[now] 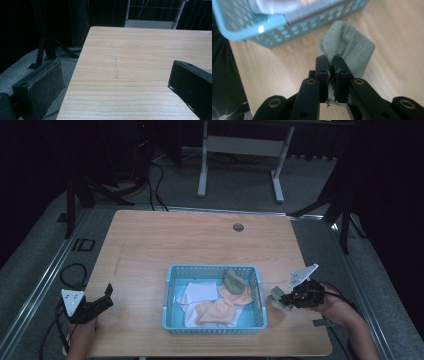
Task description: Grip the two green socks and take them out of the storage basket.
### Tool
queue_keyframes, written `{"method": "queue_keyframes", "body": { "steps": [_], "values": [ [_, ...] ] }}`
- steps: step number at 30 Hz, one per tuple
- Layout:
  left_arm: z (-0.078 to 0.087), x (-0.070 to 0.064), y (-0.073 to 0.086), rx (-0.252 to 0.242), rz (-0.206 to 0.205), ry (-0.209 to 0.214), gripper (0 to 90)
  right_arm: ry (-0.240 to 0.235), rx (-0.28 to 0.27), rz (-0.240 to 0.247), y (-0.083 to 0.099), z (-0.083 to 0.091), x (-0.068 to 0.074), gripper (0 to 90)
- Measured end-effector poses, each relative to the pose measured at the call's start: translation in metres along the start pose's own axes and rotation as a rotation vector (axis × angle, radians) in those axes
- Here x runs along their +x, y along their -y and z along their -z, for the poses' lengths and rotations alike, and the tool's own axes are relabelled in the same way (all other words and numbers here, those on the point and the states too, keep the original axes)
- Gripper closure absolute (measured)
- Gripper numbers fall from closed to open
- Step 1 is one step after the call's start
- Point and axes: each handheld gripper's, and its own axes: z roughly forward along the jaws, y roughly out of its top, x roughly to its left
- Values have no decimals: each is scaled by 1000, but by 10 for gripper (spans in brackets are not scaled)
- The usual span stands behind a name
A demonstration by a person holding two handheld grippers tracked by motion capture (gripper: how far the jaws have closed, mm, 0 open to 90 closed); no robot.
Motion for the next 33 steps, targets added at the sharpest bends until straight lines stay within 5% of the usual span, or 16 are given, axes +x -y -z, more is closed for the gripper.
{"method": "queue_keyframes", "body": {
  "steps": [8, 17, 23, 25, 33],
  "values": [
    [0, 0, 0, 0, -1, 0, 5, -41, 8, -68, 24, -27, 2, 838],
    [0, -1, 0, 1, -4, -3, 5, -77, 29, -78, 30, -45, 7, 825],
    [0, 0, 0, 1, -2, -2, 5, -71, 45, -63, 24, -38, 7, 708],
    [0, 0, 0, 0, -2, -2, 5, -62, 46, -63, 20, -30, 7, 606],
    [0, 0, 0, 1, 0, -3, 5, -14, -17, -42, 0, 1, -1, 586]
  ]
}}
